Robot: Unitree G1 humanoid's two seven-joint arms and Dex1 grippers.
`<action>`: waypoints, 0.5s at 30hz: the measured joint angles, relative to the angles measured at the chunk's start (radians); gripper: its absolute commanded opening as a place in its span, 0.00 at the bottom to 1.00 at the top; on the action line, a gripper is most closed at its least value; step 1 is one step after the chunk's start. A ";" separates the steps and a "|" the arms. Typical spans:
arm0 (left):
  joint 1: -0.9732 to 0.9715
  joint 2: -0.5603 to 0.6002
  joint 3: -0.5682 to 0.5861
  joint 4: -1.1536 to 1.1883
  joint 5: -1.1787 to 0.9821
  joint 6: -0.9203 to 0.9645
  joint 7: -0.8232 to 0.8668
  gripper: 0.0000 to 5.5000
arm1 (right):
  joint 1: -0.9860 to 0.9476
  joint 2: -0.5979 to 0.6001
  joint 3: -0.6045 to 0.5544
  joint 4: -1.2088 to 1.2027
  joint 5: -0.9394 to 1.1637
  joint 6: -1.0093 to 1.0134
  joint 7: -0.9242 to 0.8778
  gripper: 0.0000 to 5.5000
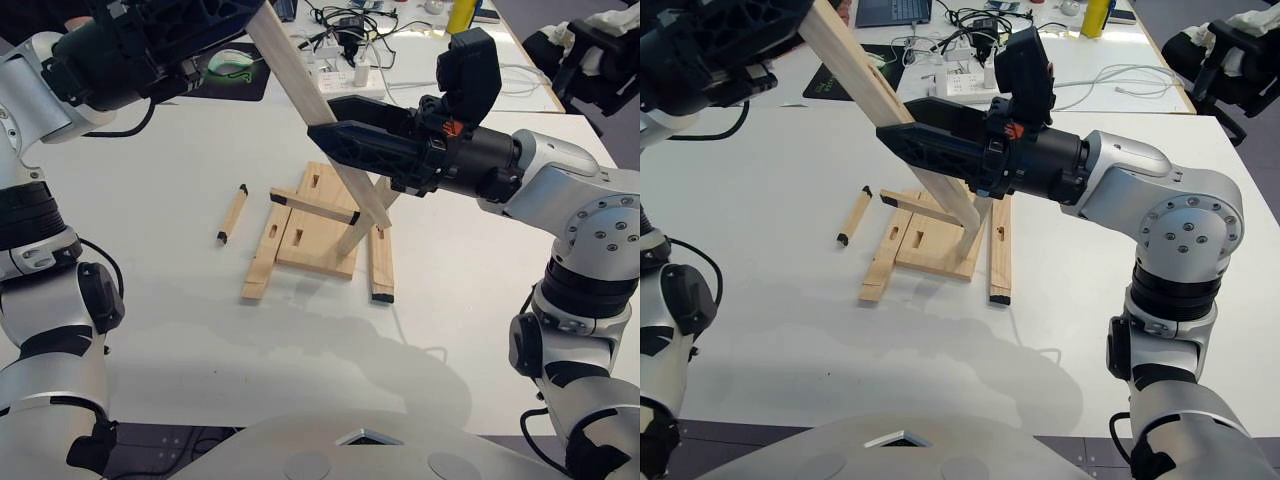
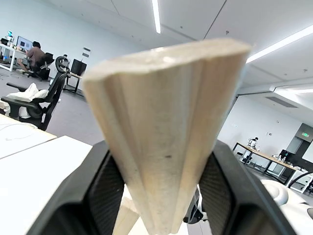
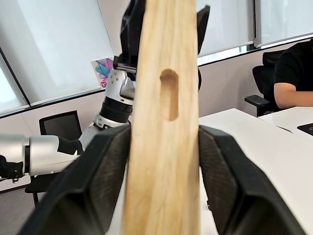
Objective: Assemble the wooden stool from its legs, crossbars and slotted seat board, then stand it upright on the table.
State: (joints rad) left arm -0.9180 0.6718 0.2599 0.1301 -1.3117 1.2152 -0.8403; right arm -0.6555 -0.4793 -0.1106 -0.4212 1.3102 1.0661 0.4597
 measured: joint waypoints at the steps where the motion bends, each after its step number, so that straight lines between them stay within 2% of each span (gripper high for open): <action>1: 0.000 0.008 -0.007 0.002 0.017 0.000 -0.021 0.38 | 0.000 -0.006 0.002 0.000 -0.004 0.000 0.006 0.40; 7: -0.001 0.046 -0.018 -0.001 0.051 0.016 -0.087 0.38 | 0.000 -0.024 0.025 0.000 -0.067 -0.031 0.064 0.40; 15: -0.024 0.064 -0.007 -0.025 0.067 0.041 -0.073 0.38 | 0.000 -0.026 0.078 -0.007 -0.162 -0.105 0.114 0.40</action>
State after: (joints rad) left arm -0.9423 0.7355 0.2527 0.1050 -1.2449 1.2557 -0.9131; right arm -0.6554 -0.5057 -0.0325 -0.4283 1.1487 0.9610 0.5740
